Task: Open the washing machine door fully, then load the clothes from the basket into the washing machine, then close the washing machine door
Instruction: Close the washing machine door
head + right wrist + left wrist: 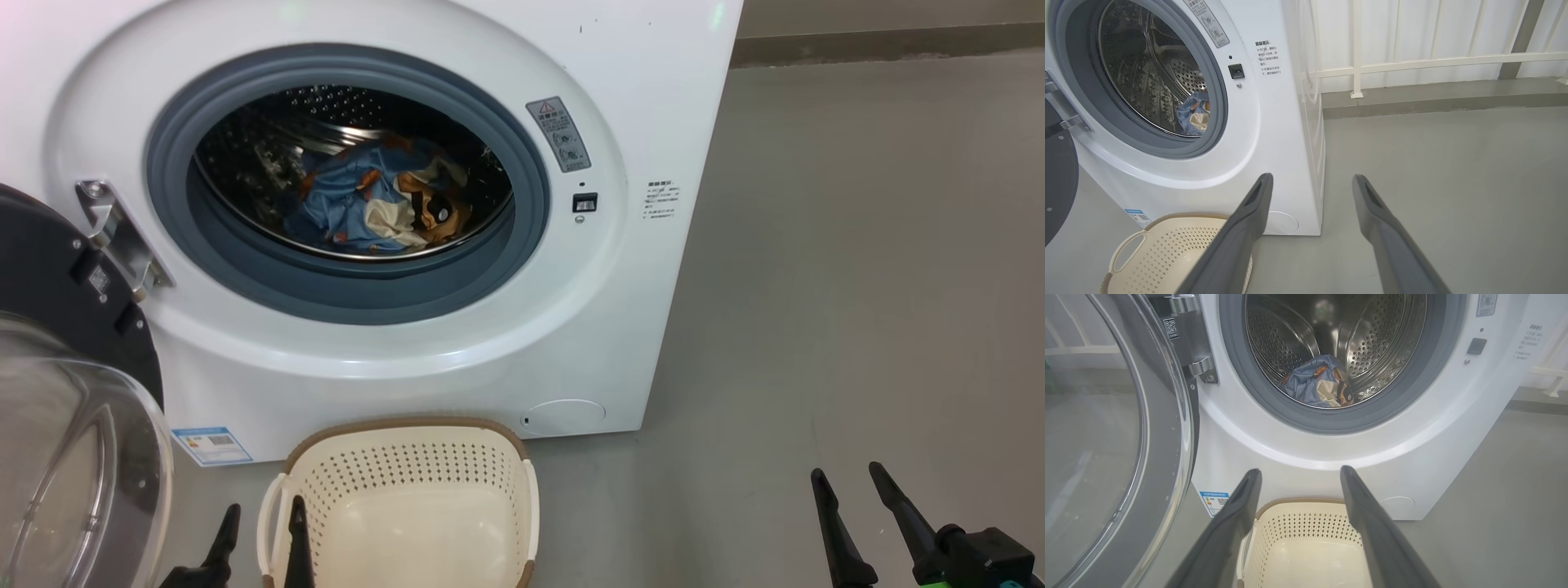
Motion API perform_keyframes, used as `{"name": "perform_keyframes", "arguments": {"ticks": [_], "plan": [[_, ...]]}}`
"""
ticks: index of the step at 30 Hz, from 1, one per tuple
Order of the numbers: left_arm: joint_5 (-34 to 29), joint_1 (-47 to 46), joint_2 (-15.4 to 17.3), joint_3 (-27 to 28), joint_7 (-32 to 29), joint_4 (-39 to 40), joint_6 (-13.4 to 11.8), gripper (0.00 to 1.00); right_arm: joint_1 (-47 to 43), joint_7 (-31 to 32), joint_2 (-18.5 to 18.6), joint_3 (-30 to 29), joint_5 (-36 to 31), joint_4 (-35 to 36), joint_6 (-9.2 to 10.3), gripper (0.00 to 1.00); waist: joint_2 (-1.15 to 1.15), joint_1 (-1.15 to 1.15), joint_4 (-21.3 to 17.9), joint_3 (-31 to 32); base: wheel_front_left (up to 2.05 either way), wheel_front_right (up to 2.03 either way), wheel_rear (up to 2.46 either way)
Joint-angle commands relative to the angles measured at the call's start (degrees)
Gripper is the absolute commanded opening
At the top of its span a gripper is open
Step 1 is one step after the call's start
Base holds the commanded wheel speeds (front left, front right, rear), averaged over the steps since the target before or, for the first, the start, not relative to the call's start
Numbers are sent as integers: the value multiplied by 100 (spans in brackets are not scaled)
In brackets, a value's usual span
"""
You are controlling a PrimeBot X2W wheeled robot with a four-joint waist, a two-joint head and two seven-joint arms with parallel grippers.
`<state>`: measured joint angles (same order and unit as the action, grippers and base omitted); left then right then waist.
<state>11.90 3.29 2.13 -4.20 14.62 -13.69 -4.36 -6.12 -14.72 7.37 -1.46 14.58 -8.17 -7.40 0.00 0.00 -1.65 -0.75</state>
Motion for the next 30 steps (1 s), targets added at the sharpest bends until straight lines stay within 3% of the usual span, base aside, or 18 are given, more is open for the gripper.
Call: {"name": "perform_keyframes", "arguments": {"ticks": [1,18,30], "plan": [[7,-92,75,195,38,153,-47,100,72,-28,70,104,-68,159,-9,100,0,0,1,-2,-50,50,0],[0,-95,75,150,38,231,-101,100,111,-28,63,103,-57,156,-9,100,0,0,5,-53,-133,133,0],[15,-93,75,114,38,239,-81,100,107,-28,36,95,-70,173,-9,100,0,0,60,-65,-23,23,0]]}}
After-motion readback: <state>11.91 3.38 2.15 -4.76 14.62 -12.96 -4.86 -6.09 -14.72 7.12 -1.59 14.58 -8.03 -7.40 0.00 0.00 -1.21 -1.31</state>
